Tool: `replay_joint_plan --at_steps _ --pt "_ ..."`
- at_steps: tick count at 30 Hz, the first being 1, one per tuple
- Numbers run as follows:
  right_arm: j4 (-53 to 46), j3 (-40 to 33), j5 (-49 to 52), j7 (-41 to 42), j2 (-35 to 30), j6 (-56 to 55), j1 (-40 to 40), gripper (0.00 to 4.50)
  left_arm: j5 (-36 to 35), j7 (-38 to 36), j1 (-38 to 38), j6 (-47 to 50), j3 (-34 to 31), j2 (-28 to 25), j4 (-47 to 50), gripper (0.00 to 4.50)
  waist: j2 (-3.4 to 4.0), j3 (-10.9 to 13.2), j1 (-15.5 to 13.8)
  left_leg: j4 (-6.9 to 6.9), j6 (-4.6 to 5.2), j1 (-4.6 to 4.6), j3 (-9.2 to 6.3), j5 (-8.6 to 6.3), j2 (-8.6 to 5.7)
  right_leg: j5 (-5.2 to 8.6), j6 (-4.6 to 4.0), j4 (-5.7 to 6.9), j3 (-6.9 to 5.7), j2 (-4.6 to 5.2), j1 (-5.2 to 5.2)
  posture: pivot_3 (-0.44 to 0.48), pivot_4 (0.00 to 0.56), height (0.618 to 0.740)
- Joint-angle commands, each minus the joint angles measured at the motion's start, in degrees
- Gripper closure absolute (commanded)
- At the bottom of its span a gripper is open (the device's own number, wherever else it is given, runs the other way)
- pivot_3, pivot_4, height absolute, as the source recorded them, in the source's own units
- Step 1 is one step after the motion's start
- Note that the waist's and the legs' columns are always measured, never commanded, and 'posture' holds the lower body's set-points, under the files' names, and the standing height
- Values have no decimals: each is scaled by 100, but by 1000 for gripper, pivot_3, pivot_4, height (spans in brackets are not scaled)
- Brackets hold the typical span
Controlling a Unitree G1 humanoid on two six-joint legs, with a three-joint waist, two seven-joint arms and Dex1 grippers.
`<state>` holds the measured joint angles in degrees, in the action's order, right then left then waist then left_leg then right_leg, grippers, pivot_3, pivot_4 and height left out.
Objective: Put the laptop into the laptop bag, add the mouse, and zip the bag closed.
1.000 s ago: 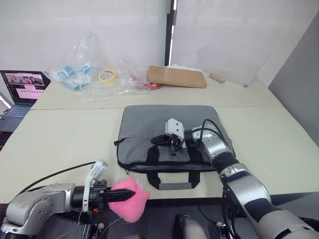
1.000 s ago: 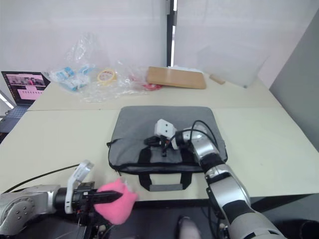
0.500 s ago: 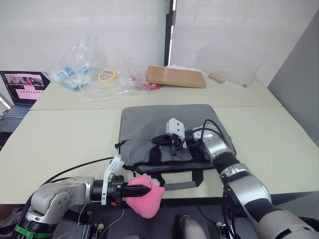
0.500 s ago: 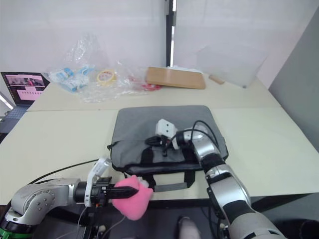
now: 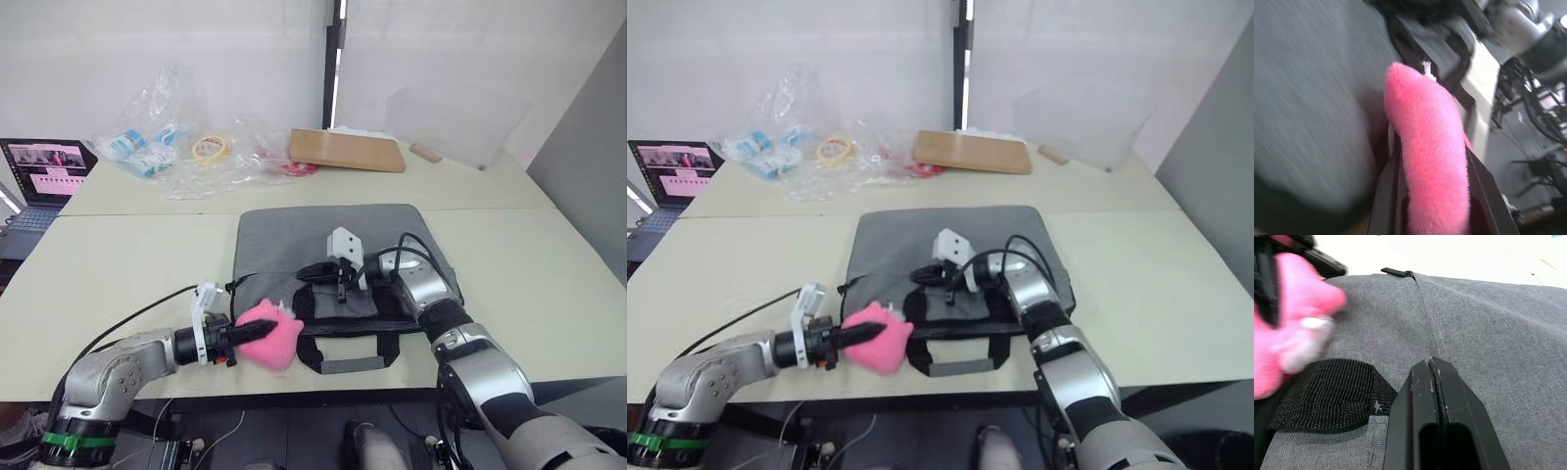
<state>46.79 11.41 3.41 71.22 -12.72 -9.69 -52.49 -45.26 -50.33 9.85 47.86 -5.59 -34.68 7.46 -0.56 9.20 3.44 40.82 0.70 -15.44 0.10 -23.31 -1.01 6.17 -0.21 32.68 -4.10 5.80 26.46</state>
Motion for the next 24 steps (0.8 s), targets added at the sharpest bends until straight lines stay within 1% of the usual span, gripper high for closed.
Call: replay_joint_plan --at_steps 1,5,9,14,16,19,24 --pt "-269 -80 121 45 -7 82 -103 4500 302 42 175 -357 -140 -46 -298 4459 0 0 0 1 0 0 -1 0 0 0 0 0 -1 0 2 0 150 740" --pt "-370 -86 122 79 -66 126 -49 4500 415 -89 295 -506 -199 -135 -545 4459 0 0 -7 2 0 -4 -1 0 0 0 0 1 -1 1 2 0 150 740" --pt "-279 -59 20 -53 -34 48 -65 4500 342 -422 207 -431 -144 -290 -506 4459 0 0 4 1 0 -4 -1 0 0 0 1 0 -1 0 4 0 150 740" --pt "-151 -34 -110 -410 94 -78 -77 4500 -27 -749 -179 -14 -280 -682 50 4459 0 0 47 2 0 -12 4 0 1 -1 0 7 2 0 50 0 150 740" --pt "-154 -99 16 -384 208 -37 -83 4500 -137 -850 -396 145 -394 -908 245 4459 1 1 76 2 -2 -27 6 1 1 -1 -1 9 2 -1 70 0 150 740" --pt "-360 -255 334 -176 297 225 -121 4500 -226 -1030 -710 292 -499 -1217 473 4459 5 3 75 2 -3 -29 5 2 3 -1 -2 7 1 -2 71 0 150 740" --pt "-583 -367 467 -183 258 284 -209 4500 -295 -1039 -1134 360 -705 -1364 616 4459 15 9 42 2 -3 -35 -2 2 -1 -1 -1 3 -5 0 72 0 150 740"
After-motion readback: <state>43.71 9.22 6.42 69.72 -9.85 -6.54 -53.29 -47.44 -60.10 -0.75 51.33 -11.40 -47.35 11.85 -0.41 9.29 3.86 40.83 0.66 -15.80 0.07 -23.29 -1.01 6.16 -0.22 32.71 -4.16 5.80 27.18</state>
